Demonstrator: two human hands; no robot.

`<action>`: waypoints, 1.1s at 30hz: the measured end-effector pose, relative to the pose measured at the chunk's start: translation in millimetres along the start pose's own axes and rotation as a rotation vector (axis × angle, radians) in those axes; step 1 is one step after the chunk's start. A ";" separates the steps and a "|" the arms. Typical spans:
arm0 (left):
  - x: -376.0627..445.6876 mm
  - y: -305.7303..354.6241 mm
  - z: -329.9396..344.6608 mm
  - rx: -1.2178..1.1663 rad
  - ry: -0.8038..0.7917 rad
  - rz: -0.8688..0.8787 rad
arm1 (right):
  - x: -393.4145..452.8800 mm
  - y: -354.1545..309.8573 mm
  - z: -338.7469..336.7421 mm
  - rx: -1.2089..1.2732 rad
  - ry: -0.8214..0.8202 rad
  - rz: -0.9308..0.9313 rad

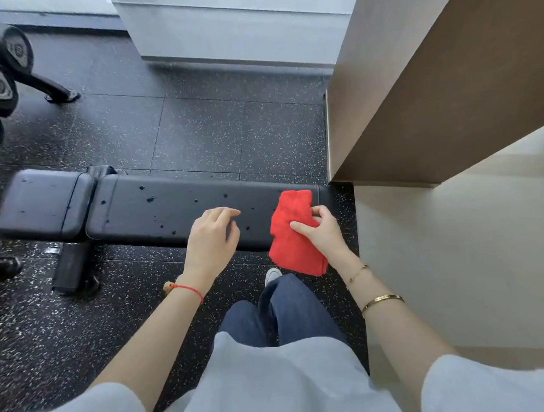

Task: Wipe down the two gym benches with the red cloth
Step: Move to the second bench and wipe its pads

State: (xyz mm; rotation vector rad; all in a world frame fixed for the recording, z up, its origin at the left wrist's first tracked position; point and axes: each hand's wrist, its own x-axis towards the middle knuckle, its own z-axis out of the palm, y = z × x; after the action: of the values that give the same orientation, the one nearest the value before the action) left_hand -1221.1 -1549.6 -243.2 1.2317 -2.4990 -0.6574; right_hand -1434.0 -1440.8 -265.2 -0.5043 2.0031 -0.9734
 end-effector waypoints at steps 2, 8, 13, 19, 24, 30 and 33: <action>15.3 -15.1 31.5 -0.001 -0.032 0.002 | 32.5 15.9 11.0 -0.039 0.002 -0.006; 40.0 -75.7 129.0 0.006 -0.070 0.023 | 116.0 82.4 53.2 -0.107 -0.002 -0.033; 52.5 -131.2 207.2 0.017 -0.026 0.078 | 171.6 145.1 90.0 -0.075 -0.019 -0.092; 60.6 -183.1 278.3 0.017 0.134 0.168 | 209.2 199.3 105.3 -0.239 0.120 -0.381; 64.4 -205.3 311.6 0.024 0.228 0.245 | 216.4 223.0 105.4 -0.734 0.482 -0.629; 63.2 -216.9 321.8 0.032 0.281 0.288 | 212.8 237.4 127.9 -0.974 0.310 -0.794; 60.1 -224.2 320.3 0.048 0.292 0.295 | 213.9 244.8 135.0 -1.063 0.245 -0.678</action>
State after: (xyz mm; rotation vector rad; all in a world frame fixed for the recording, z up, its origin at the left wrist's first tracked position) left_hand -1245.2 -1629.3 -630.0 0.8738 -2.3901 -0.3201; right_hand -1445.5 -1487.8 -613.8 -1.7834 2.5286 -0.2159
